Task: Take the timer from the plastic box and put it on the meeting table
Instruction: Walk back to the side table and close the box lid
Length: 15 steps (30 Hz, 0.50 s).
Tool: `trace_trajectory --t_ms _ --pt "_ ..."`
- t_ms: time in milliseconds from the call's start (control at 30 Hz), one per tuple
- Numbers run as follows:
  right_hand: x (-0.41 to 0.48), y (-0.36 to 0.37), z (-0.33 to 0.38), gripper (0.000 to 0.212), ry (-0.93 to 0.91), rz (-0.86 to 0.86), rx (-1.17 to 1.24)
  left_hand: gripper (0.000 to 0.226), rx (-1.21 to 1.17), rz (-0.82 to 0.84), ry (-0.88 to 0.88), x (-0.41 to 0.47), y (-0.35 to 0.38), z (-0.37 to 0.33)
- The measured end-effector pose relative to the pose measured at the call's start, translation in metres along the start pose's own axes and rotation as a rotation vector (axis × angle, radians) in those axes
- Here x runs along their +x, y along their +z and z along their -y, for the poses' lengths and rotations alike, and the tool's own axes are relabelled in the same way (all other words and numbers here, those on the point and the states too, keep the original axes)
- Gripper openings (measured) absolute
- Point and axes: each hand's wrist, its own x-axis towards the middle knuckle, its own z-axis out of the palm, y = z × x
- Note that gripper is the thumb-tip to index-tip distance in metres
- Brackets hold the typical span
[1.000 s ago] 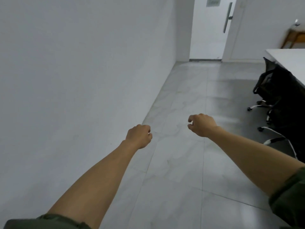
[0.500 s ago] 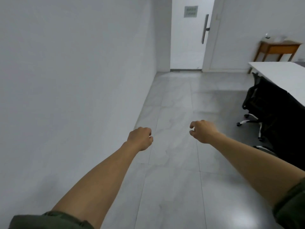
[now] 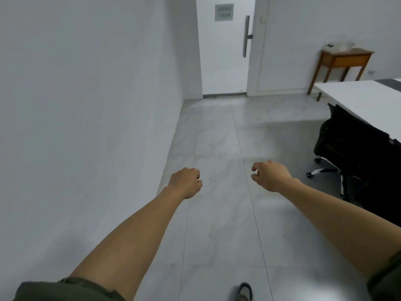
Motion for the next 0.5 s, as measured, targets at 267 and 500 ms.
trace_trajectory --t_ms 267,500 --pt "0.233 -0.037 -0.052 0.038 -0.018 -0.005 -0.009 0.032 -0.035 -0.038 -0.045 0.221 -0.039 -0.002" --pt "0.405 -0.042 -0.061 0.037 -0.082 0.034 -0.034 0.032 -0.069 -0.005 -0.081 0.384 -0.049 0.026"
